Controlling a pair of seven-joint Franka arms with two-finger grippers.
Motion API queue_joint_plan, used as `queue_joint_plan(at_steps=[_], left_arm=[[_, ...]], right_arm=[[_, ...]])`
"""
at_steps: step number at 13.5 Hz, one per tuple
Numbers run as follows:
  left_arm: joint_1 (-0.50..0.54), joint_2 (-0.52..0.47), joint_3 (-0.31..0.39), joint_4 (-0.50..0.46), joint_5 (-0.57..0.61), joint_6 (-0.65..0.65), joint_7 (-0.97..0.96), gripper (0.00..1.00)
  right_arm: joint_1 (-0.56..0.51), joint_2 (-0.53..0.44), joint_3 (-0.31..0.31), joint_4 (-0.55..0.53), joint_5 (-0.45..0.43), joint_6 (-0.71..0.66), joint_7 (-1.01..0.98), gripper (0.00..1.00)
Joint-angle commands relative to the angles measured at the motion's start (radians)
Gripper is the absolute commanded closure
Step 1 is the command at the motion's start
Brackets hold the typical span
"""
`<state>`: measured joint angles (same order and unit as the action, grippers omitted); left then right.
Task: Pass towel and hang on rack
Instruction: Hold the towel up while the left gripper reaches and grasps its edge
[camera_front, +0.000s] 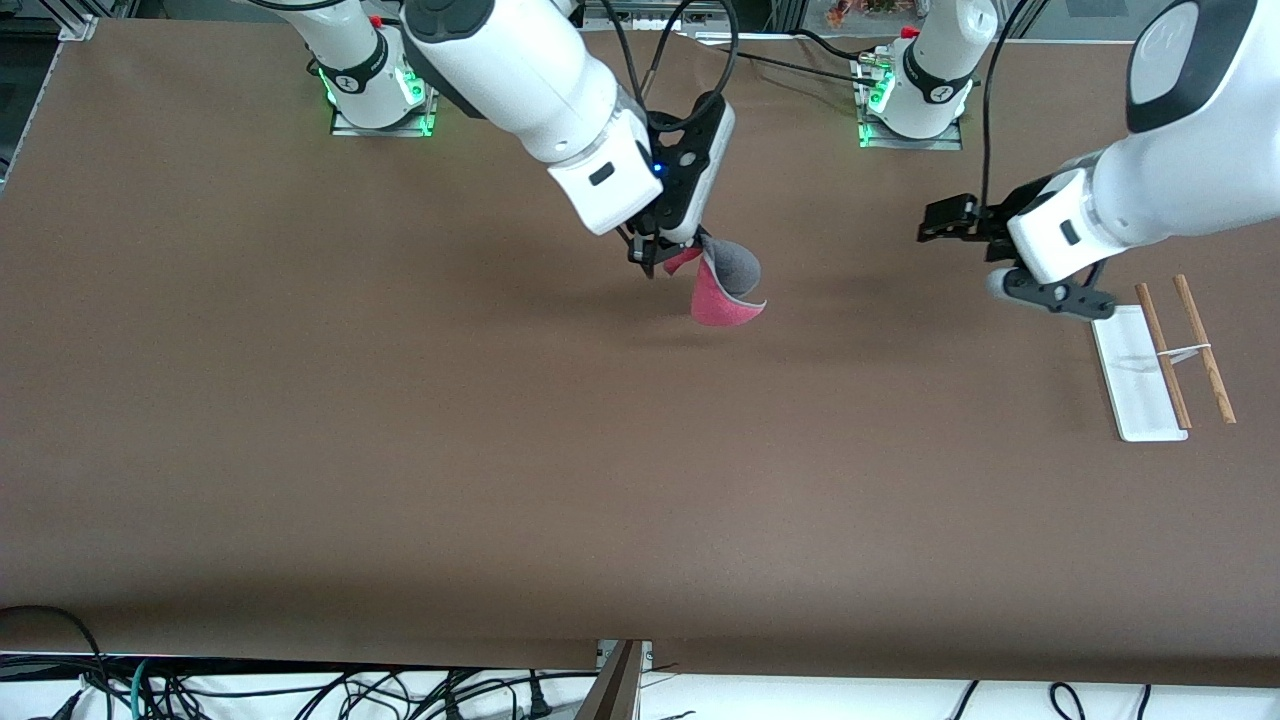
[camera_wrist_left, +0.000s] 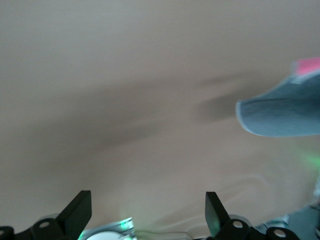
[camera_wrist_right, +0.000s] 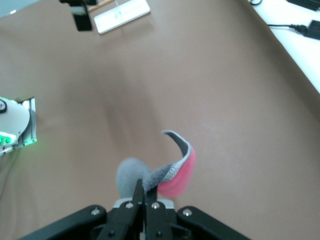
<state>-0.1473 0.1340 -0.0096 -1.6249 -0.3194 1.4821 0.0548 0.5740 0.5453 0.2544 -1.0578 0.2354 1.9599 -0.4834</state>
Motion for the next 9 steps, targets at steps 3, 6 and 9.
queue_joint_plan(at_steps=[3, 6, 9], left_arm=[[-0.008, 0.076, -0.001, 0.031, -0.173, 0.087, 0.299, 0.00], [-0.026, 0.084, -0.007, 0.030, -0.254, 0.122, 0.354, 0.00], [-0.044, 0.122, -0.016, 0.022, -0.302, 0.188, 0.576, 0.00]], right_arm=[[0.023, 0.024, 0.002, 0.009, -0.018, 0.052, -0.023, 1.00], [0.032, 0.036, 0.002, 0.007, -0.021, 0.083, -0.021, 1.00], [0.038, 0.041, 0.002, 0.007, -0.019, 0.106, -0.020, 1.00]])
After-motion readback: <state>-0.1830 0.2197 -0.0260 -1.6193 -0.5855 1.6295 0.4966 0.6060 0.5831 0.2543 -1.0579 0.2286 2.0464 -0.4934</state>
